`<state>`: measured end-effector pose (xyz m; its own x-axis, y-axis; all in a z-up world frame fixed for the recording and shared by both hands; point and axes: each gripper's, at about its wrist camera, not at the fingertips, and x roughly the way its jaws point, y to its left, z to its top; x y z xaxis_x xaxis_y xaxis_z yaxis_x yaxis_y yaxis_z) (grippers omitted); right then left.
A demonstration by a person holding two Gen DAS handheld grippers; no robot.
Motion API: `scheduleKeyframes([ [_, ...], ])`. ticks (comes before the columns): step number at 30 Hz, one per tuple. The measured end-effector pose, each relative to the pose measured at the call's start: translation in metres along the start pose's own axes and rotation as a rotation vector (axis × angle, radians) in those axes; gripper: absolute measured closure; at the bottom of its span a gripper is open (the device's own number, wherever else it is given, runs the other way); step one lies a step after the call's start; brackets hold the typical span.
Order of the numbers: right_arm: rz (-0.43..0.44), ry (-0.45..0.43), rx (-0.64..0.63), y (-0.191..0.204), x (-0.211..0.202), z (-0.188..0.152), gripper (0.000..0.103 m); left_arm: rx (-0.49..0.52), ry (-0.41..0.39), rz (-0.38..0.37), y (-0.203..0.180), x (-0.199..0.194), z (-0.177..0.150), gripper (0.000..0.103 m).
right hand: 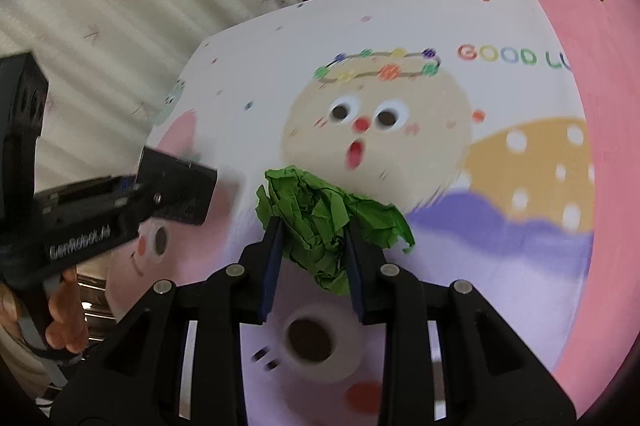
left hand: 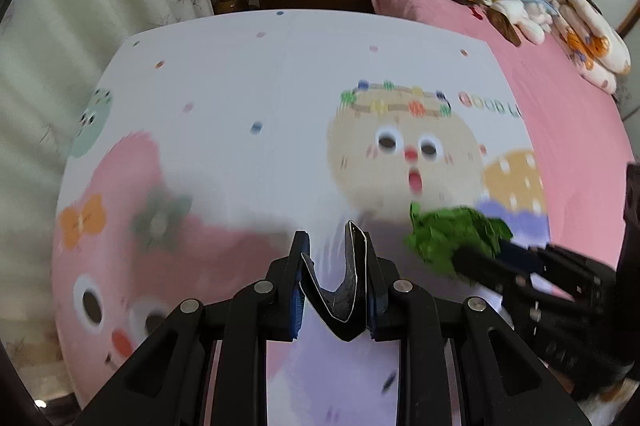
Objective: Collect trash
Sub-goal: 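Carry the green paper and black card over the bin and release both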
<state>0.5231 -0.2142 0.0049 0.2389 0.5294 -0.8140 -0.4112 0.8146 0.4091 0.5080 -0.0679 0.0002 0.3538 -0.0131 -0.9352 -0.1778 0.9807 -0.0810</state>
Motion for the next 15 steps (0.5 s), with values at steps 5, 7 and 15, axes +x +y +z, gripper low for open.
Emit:
scheduleKeyframes([
  [5, -0.001, -0.01, 0.028, 0.034, -0.018, -0.041, 0.077, 0.025, -0.01, -0.01, 0.03, -0.046, -0.062, 0.08],
  [7, -0.006, -0.016, 0.037, 0.049, -0.027, -0.059, 0.077, 0.038, -0.017, -0.008, 0.04, -0.061, -0.082, 0.08],
  [15, -0.044, -0.047, 0.136, 0.098, -0.055, -0.131, 0.077, 0.078, -0.045, -0.041, 0.092, -0.119, -0.16, 0.08],
])
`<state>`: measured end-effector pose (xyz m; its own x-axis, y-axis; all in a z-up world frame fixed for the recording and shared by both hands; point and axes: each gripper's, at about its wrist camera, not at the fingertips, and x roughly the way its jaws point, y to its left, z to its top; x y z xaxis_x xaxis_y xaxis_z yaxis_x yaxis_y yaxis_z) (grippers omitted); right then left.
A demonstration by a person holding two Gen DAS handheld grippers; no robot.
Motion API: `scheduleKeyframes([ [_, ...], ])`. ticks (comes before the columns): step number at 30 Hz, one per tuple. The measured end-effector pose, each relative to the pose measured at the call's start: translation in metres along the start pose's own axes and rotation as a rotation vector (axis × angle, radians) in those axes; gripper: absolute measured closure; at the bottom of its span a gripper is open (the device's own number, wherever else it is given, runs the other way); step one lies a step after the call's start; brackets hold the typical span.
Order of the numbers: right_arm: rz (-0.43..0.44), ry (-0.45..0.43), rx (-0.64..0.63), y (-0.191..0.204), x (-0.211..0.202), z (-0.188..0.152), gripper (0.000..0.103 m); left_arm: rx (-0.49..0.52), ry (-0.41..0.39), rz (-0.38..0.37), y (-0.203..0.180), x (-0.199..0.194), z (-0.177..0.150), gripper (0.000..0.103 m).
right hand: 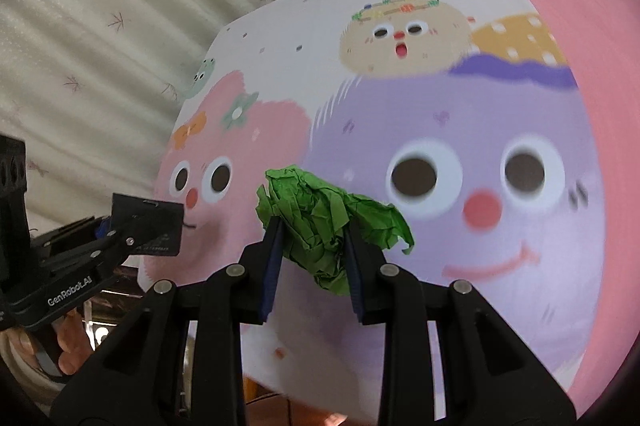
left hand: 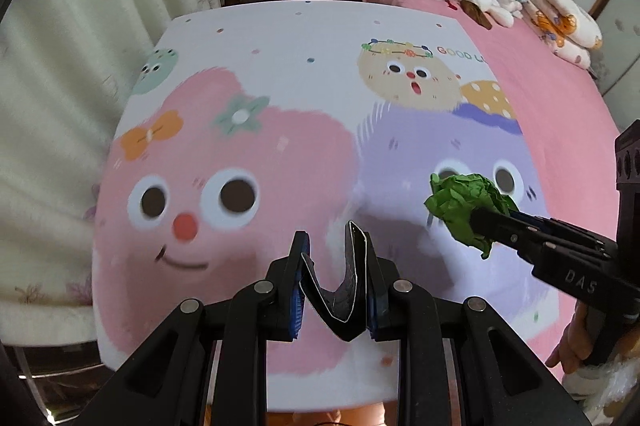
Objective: Collect trash
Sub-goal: 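Carry the green paper and black card over the bin and release both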
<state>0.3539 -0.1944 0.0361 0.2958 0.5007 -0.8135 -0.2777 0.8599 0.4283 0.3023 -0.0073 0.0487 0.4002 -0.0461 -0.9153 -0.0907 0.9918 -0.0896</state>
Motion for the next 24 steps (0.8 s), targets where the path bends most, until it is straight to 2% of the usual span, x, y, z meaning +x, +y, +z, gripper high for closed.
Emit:
scheduleKeyframes([
  [5, -0.037, -0.041, 0.023, 0.029, -0.02, -0.049, 0.077, 0.037, -0.028, -0.036, 0.03, -0.034, -0.049, 0.08],
  [12, -0.084, -0.085, 0.074, 0.072, -0.041, -0.125, 0.077, 0.112, -0.025, -0.101, 0.057, -0.054, -0.109, 0.08],
  [18, -0.139, -0.079, 0.092, 0.092, -0.051, -0.182, 0.077, 0.173, 0.023, -0.133, 0.056, -0.052, -0.155, 0.08],
  [24, -0.168, -0.044, 0.109, 0.089, -0.054, -0.219, 0.077, 0.21, 0.067, -0.149, 0.038, -0.044, -0.19, 0.08],
])
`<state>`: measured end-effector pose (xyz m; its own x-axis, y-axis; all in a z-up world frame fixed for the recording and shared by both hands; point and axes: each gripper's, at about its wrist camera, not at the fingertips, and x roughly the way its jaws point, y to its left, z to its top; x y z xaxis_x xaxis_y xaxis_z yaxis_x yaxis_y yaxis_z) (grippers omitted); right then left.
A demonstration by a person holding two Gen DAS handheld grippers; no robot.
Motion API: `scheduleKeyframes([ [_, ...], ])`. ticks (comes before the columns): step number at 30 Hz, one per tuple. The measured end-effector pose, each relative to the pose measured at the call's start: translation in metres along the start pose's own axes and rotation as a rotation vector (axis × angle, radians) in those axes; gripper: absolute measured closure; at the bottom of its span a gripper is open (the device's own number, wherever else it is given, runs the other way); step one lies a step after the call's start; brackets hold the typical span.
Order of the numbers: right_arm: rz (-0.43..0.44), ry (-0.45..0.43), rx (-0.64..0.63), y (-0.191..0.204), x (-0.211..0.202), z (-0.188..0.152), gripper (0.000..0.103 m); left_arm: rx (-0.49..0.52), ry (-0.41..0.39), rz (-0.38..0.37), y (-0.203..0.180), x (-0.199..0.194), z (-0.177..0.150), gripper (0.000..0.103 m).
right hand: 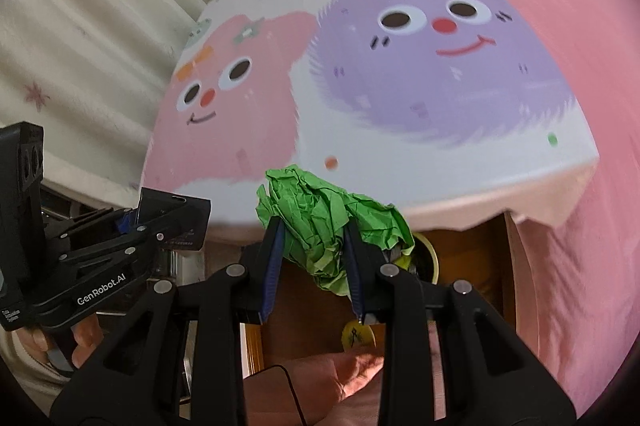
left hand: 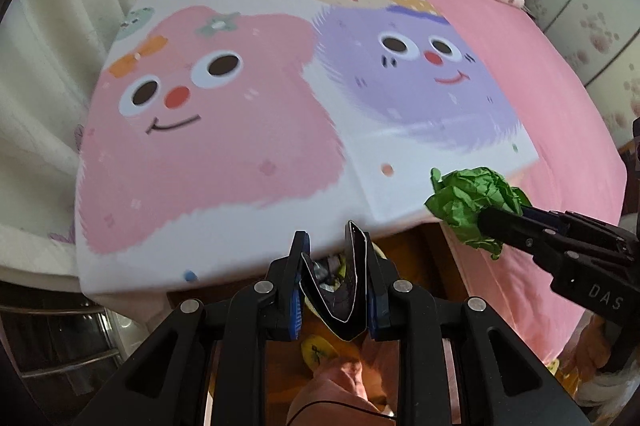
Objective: Collect trash
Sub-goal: 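Carry the green paper and black card over the bin and release both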
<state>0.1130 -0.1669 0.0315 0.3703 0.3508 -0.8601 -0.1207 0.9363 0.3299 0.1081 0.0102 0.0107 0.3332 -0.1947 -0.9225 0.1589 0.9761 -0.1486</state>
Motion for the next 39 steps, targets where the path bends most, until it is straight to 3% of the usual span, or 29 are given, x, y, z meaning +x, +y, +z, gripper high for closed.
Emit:
scheduleKeyframes([
  [11, -0.006, 0.113, 0.026, -0.045, 0.042, -0.06, 0.077, -0.008, 0.073, 0.031, -0.046, 0.063, -0.047, 0.08],
  [20, 0.0, 0.207, 0.06, -0.105, 0.135, -0.114, 0.077, -0.12, 0.107, 0.048, -0.056, 0.168, -0.091, 0.08],
  [33, 0.0, 0.273, 0.164, -0.178, 0.286, -0.165, 0.076, -0.14, 0.144, 0.053, -0.034, 0.324, -0.139, 0.077],
  [39, -0.017, 0.284, 0.189, -0.199, 0.329, -0.17, 0.066, -0.127, 0.14, 0.041, -0.026, 0.364, -0.149, 0.052],
])
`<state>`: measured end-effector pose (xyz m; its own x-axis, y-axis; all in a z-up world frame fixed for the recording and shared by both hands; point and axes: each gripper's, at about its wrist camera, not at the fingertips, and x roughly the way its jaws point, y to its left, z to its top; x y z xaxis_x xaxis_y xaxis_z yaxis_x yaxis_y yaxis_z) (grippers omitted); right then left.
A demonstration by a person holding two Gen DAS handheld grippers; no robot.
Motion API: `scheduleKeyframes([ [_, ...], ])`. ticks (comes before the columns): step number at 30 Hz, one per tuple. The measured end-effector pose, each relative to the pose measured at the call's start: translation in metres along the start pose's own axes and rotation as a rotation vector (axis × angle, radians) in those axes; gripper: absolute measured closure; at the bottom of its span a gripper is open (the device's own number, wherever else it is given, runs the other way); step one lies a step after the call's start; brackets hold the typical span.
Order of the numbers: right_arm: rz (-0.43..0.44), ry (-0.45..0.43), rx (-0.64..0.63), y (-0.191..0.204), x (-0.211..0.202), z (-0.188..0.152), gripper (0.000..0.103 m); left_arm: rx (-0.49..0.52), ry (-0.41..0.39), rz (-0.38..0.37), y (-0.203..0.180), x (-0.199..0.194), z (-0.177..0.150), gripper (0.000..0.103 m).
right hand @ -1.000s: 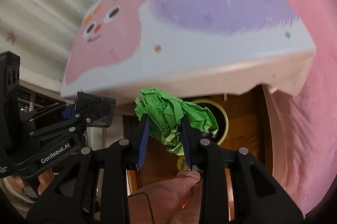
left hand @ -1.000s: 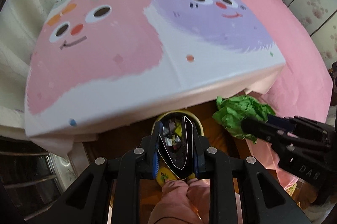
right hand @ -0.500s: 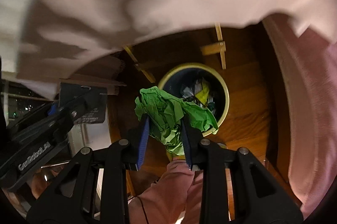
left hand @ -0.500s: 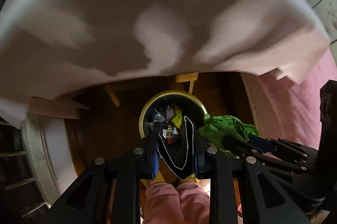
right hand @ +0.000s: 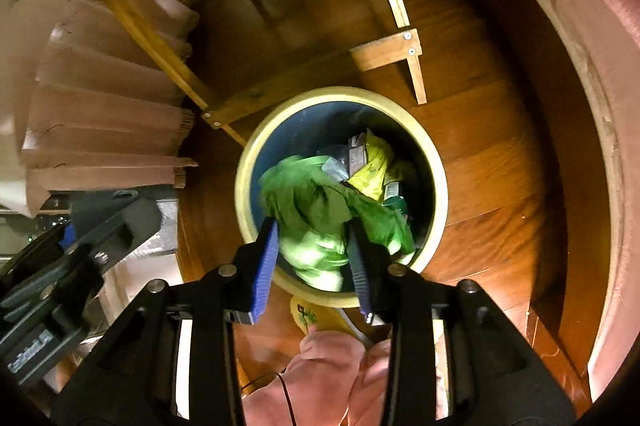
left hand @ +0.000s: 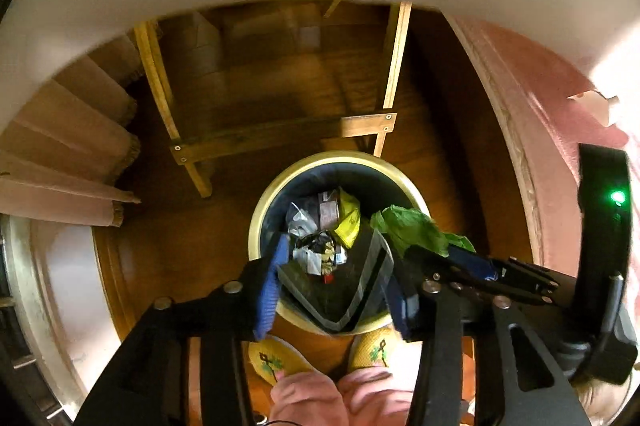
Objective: Collect trash
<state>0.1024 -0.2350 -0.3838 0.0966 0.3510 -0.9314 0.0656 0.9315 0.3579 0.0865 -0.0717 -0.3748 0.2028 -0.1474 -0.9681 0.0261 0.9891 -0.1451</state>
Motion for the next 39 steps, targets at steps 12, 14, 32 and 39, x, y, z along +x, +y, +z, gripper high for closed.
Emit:
scheduleKeyframes([
  [12, 0.008, -0.022, -0.019, -0.004, 0.02, 0.01, 0.045, -0.056, -0.045, 0.022, 0.028, 0.018, 0.003, 0.018],
  [14, 0.008, -0.028, -0.02, -0.002, 0.014, 0.009, 0.037, -0.068, -0.047, 0.029, 0.031, 0.014, 0.002, 0.017],
  [32, 0.0, -0.101, -0.042, 0.053, -0.104, -0.006, 0.026, -0.109, -0.092, 0.102, 0.036, -0.122, 0.0, 0.017],
  [39, -0.01, -0.152, -0.096, 0.095, -0.175, -0.01, 0.023, -0.079, -0.164, 0.12, 0.026, -0.205, 0.008, 0.018],
])
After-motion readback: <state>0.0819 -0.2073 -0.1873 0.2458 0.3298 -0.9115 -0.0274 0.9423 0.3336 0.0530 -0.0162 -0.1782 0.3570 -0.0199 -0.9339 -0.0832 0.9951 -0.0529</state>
